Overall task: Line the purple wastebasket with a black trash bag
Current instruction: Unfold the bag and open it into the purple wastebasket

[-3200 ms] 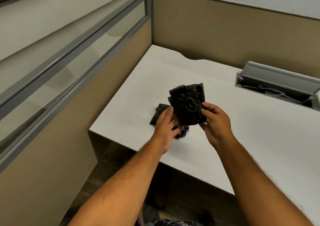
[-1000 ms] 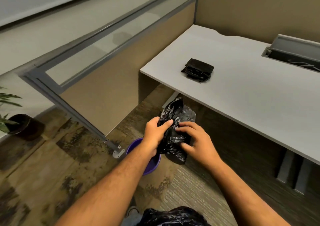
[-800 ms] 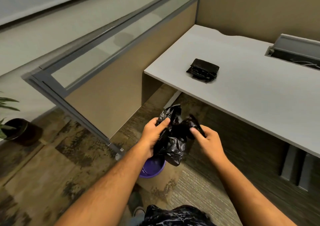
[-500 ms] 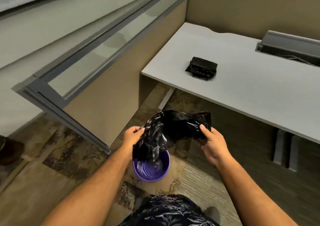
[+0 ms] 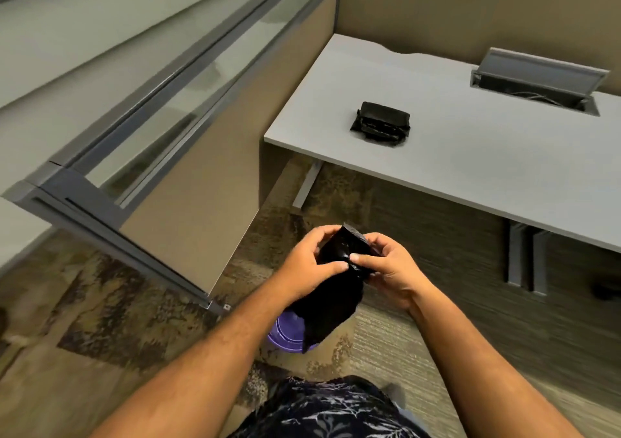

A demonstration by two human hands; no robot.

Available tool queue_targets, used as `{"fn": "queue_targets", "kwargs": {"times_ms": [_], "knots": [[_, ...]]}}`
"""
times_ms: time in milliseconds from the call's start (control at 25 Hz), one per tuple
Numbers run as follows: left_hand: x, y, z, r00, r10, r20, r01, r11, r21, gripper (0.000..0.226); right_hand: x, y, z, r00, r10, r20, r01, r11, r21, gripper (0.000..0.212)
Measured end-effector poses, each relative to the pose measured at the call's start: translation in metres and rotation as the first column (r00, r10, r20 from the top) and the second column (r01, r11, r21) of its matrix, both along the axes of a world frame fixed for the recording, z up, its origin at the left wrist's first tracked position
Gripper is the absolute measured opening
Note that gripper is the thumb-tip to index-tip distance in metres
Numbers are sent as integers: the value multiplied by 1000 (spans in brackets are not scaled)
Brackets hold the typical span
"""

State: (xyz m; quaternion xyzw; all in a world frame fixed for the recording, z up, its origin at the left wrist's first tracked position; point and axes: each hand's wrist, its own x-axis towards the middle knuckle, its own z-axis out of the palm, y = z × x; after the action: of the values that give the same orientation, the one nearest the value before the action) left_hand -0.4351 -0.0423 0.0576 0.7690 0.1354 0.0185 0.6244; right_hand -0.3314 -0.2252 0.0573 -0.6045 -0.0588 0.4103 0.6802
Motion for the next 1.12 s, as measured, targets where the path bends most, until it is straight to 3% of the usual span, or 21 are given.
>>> {"fn": "queue_targets", "kwargs": {"times_ms": [120,200,280,400,520,600,680,800,880,920,960,1040,1120], "knots": [[1,1,8,999,-8,37,13,990,-141,53,3,6,11,999,27,29,-27,1000,-9,36],[-3,3,11,996,58,62,-37,956,-292,38,7,8,18,999,-9,34,8,1000,21,20],[-3,6,6,994,108,30,-93,941,-325,30,10,8,22,999,-47,21,46,998,45,6],[-7,7,-9,996,-1,-92,-33,929,-369,31,16,10,25,995,-71,-64,75,995,63,23],[-23,5,-35,944,-193,-269,127,961,-245,27,34,17,32,969,-149,-195,162,986,51,42],[-34,6,-55,908,-202,-368,160,977,-140,22,55,19,36,925,-272,-263,283,959,4,48],[-44,10,-70,912,-168,-374,115,981,-159,17,75,15,39,859,-426,-285,430,901,-50,40],[-48,9,-69,934,-17,-357,-123,923,-364,15,85,3,32,837,-539,-93,515,834,-200,32],[-42,5,-63,919,137,-368,-304,842,-445,13,65,-4,14,872,-444,208,489,755,-437,51],[-36,2,-59,902,199,-383,-373,808,-457,12,47,-5,6,846,-363,392,525,698,-487,56],[-29,-1,-55,882,235,-408,-422,778,-465,12,27,-6,-1,791,-287,540,557,702,-444,54],[-14,-6,-48,841,257,-475,-497,712,-495,20,-19,-6,-14,714,-123,690,432,852,-295,44],[-1,-6,-45,781,277,-560,-580,654,-486,30,-60,-7,-28,673,146,725,124,944,-304,64]]}}
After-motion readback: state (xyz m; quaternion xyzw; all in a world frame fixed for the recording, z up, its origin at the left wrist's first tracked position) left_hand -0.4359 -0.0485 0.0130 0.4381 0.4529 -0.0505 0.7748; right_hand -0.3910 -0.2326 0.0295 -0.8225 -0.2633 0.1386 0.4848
